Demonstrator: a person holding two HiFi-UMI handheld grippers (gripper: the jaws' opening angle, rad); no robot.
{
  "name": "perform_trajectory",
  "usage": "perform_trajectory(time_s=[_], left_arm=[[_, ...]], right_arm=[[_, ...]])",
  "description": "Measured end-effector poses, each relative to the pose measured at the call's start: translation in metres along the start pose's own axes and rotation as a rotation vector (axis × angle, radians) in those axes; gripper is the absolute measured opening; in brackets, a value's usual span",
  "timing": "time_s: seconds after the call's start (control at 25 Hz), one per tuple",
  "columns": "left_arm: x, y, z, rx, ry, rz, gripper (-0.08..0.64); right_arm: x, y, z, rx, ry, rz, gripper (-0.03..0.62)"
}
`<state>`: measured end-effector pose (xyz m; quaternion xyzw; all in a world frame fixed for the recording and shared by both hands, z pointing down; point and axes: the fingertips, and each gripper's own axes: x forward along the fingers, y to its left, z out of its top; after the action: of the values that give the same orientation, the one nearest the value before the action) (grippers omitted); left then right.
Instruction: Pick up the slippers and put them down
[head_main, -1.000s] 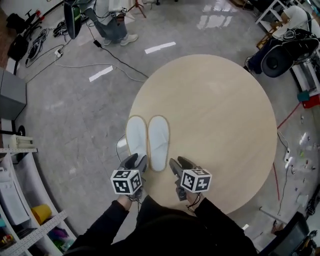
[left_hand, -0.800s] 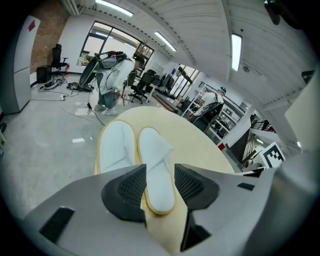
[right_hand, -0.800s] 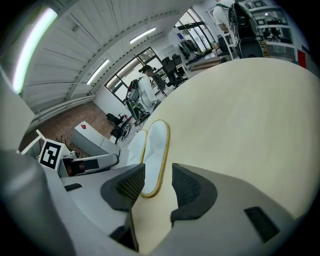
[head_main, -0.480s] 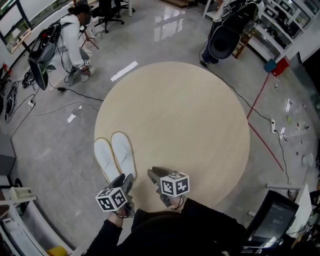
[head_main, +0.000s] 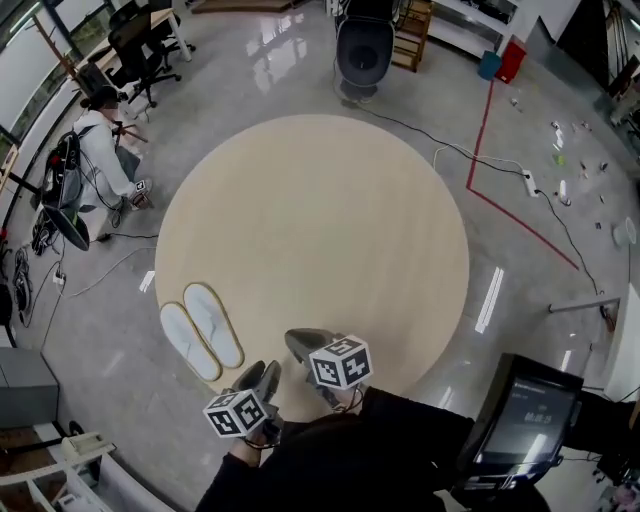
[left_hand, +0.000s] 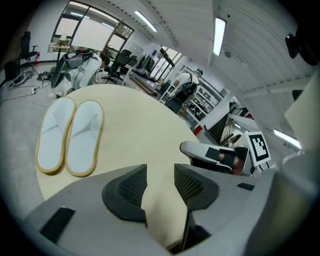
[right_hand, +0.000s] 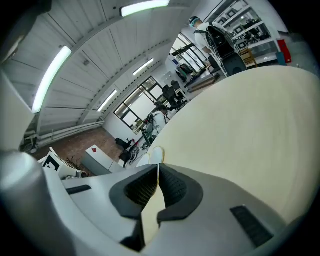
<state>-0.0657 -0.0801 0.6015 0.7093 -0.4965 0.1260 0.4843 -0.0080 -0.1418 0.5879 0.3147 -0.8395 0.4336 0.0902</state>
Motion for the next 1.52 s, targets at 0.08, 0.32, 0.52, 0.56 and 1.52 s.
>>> perform_trajectory(time_s=[0.08, 0.32, 0.52, 0.56, 1.52], left_arm=[[0.012, -0.031, -0.011, 0.019, 0.011, -0.008, 0.181], [0.031, -0.071, -0.031, 0.065, 0.035, -0.044, 0.181], [0.024, -0.093, -0.033, 0.085, -0.001, -0.051, 0.181], [0.025, -0.099, -0.035, 0.088, -0.005, -0.055, 0.181], [0.043, -0.195, -0.061, 0.131, -0.114, -0.089, 0.181]], right_arm=[[-0.032, -0.015, 0.003, -0.009, -0.014, 0.004, 0.025], [-0.089, -0.043, -0.01, -0.033, -0.028, -0.014, 0.025], [-0.135, -0.044, -0.007, -0.083, -0.064, -0.022, 0.025], [-0.145, -0.045, -0.004, -0.105, -0.076, -0.032, 0.025], [-0.238, -0.073, 0.028, -0.257, -0.144, -0.039, 0.025]])
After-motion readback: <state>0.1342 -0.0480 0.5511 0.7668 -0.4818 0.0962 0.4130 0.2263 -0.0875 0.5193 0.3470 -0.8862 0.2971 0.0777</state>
